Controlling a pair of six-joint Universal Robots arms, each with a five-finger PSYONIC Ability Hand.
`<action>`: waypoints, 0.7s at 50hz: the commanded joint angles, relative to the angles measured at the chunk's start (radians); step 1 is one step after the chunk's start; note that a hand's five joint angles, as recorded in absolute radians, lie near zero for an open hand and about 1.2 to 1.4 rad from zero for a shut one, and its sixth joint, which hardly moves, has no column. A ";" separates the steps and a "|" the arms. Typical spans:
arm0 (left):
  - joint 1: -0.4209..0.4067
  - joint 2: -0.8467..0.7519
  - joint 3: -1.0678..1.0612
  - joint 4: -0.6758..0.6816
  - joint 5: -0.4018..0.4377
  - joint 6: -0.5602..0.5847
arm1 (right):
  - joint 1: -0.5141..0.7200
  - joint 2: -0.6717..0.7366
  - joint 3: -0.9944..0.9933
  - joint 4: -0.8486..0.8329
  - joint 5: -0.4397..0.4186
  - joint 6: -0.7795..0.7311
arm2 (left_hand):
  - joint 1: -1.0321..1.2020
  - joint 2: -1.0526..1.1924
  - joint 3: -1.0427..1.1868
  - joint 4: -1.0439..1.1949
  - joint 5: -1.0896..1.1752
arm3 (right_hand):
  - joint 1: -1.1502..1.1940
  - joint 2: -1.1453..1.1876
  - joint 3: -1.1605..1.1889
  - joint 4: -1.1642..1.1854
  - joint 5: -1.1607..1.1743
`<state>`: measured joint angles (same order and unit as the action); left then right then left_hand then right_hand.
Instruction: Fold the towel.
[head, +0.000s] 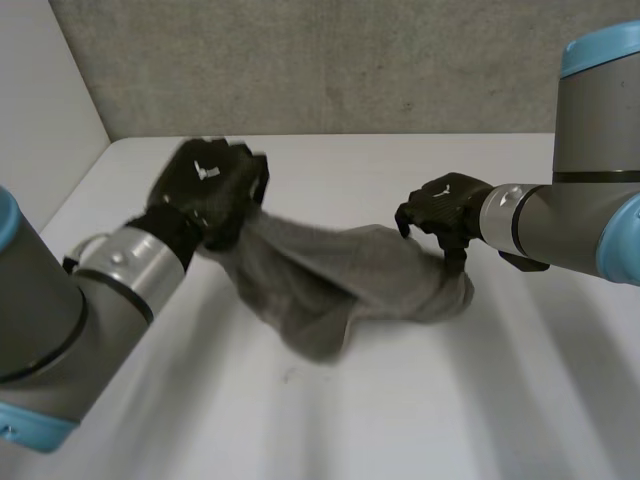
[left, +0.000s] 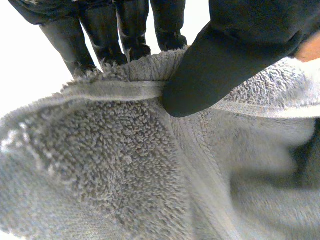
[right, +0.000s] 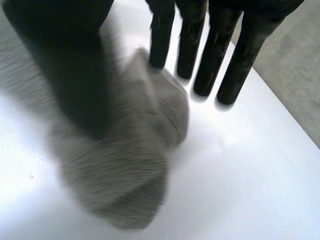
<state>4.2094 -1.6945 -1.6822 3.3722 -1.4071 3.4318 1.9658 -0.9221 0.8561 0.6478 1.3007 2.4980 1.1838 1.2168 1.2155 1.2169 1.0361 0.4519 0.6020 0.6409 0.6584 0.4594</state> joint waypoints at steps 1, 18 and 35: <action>-0.008 -0.005 0.005 0.003 0.013 0.014 | -0.001 -0.093 0.122 -0.181 0.009 0.292 | 0.212 0.179 0.181 0.179 0.186 | -0.277 -0.427 -0.466 -0.484 -0.459; -0.083 -0.013 0.159 -0.070 -0.049 0.000 | 0.165 -0.299 0.609 -0.501 0.020 0.952 | 0.212 0.179 0.181 0.179 0.186 | -0.277 -0.427 -0.466 -0.484 -0.459; -0.080 -0.008 0.139 -0.066 -0.076 0.007 | 0.160 -0.288 0.561 -0.777 0.221 0.802 | 0.212 0.179 0.181 0.179 0.186 | 0.944 0.794 0.755 0.738 0.762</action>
<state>4.1100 -1.7072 -1.5396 3.3016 -1.4734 3.4356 2.1633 -1.1248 1.4425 -0.0082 1.4571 3.4789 1.1842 1.2168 1.2156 1.2170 1.0362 0.9370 1.1080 1.0984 1.0932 0.8820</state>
